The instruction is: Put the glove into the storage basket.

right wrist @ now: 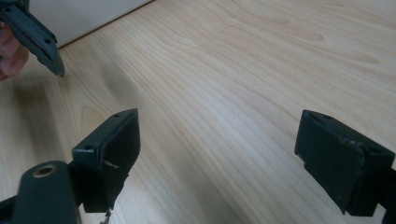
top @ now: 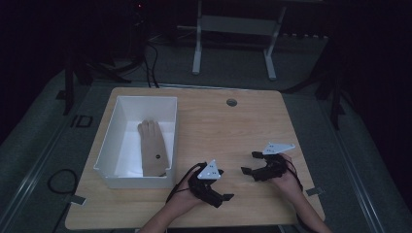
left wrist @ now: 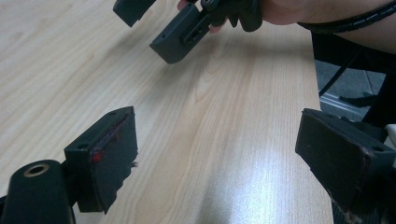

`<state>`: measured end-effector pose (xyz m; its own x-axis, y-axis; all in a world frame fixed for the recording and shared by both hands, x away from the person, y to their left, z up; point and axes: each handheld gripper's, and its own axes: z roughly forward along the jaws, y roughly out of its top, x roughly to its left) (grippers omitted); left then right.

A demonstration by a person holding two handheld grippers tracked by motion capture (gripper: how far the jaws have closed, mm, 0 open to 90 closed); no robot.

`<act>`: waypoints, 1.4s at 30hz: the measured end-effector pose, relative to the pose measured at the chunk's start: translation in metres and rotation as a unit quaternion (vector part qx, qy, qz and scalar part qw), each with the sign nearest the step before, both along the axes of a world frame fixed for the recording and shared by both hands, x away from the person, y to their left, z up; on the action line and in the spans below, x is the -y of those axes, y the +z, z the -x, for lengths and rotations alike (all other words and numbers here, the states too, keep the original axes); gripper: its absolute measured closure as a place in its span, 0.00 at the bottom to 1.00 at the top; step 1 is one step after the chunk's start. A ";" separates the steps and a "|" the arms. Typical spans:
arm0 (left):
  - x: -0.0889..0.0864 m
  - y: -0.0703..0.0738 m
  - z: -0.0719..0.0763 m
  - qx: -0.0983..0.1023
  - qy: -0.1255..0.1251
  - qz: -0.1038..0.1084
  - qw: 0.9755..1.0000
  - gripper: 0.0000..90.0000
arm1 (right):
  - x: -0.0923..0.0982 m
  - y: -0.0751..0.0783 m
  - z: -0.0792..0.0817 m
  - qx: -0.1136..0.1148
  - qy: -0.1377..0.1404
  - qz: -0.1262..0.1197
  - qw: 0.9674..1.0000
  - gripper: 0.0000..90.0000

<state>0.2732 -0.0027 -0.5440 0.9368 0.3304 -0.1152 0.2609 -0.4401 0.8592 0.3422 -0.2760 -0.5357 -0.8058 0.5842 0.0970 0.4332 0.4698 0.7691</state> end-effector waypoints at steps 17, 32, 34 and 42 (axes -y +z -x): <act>0.008 -0.014 0.003 -0.007 -0.018 -0.002 1.000 0.15 | 0.034 -0.016 0.013 0.007 -0.041 0.007 0.999 0.14; -0.002 -0.024 0.004 -0.009 -0.010 -0.009 1.000 0.15 | 0.062 -0.022 0.018 0.023 -0.073 0.005 0.997 0.14; -0.004 -0.024 0.005 -0.005 -0.008 -0.010 1.000 0.15 | 0.063 -0.022 0.017 0.026 -0.077 0.004 0.997 0.14; -0.015 -0.025 0.005 -0.003 0.010 0.007 1.000 0.15 | 0.063 -0.025 0.016 0.023 -0.080 0.000 0.997 0.14</act>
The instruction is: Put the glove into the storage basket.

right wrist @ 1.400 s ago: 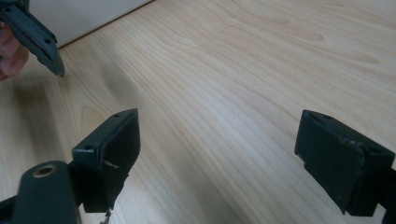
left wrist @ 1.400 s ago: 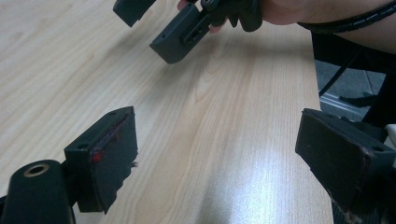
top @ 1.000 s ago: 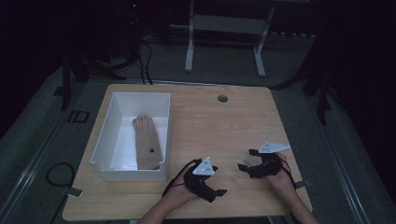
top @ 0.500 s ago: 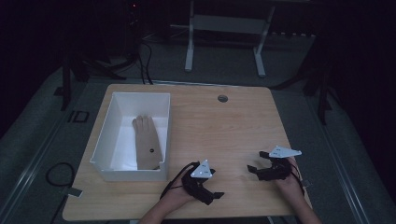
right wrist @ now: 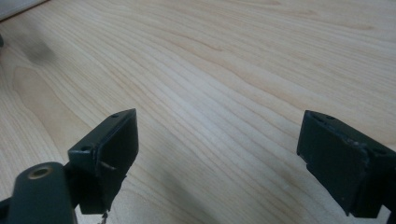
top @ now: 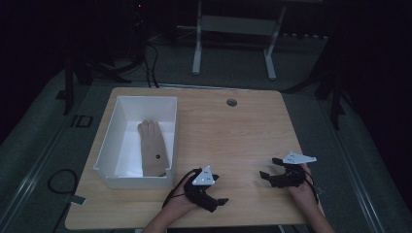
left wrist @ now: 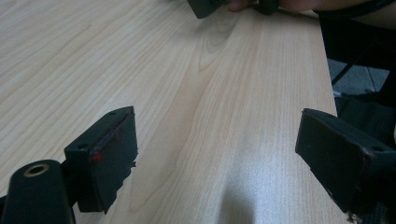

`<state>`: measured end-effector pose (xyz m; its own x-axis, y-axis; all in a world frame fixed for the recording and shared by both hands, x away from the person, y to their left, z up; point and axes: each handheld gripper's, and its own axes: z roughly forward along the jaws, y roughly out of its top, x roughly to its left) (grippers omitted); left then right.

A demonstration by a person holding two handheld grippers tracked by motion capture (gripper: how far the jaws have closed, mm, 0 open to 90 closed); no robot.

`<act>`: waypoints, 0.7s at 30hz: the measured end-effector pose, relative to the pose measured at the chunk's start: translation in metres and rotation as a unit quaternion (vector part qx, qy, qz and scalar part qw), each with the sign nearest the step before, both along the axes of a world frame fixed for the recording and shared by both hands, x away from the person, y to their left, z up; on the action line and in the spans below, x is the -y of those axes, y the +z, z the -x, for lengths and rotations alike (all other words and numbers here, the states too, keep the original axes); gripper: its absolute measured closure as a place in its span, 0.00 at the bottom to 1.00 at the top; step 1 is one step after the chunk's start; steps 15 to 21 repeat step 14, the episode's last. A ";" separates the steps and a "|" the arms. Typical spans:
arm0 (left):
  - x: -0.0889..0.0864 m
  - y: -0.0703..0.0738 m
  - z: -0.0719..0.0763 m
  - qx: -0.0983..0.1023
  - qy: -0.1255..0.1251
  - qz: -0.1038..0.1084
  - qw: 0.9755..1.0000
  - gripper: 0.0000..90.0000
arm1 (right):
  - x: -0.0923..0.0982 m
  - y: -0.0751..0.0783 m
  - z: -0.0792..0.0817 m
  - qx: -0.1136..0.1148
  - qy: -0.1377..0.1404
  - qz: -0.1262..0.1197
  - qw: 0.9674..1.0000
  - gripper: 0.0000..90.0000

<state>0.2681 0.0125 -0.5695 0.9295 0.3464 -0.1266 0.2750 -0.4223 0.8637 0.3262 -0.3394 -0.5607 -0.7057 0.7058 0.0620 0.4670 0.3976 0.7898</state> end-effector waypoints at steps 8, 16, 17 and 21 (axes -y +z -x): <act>-0.007 0.001 0.003 0.002 0.013 0.014 1.000 0.15 | 0.001 0.000 0.000 0.004 -0.002 -0.003 1.000 0.14; -0.008 0.001 0.002 0.000 0.011 0.016 1.000 0.15 | 0.001 0.000 0.000 0.002 -0.002 -0.003 1.000 0.15; -0.008 0.001 0.002 0.000 0.011 0.016 1.000 0.15 | 0.001 0.000 0.000 0.002 -0.002 -0.003 1.000 0.15; -0.008 0.001 0.002 0.000 0.011 0.016 1.000 0.15 | 0.001 0.000 0.000 0.002 -0.002 -0.003 1.000 0.15</act>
